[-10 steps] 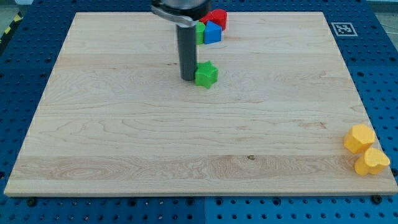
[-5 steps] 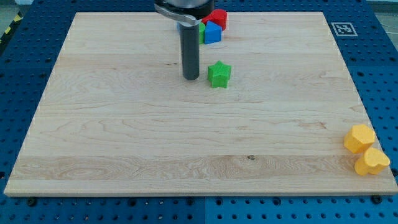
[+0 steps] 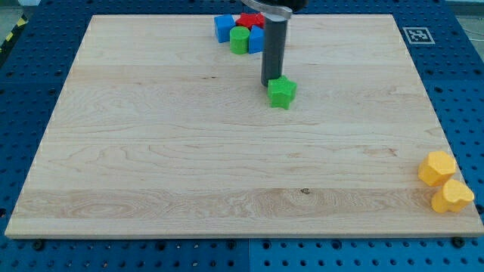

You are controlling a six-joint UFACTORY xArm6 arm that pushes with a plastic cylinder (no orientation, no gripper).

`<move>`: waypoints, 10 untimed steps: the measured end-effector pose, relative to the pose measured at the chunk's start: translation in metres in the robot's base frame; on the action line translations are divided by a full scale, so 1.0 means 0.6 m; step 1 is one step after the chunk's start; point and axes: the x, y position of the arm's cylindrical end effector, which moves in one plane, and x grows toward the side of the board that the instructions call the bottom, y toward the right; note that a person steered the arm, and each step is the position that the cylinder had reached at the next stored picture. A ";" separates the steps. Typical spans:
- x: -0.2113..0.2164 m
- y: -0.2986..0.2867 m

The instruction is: Keep the green star on the top of the yellow hexagon

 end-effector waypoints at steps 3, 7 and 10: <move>0.032 -0.072; 0.066 0.001; 0.067 0.125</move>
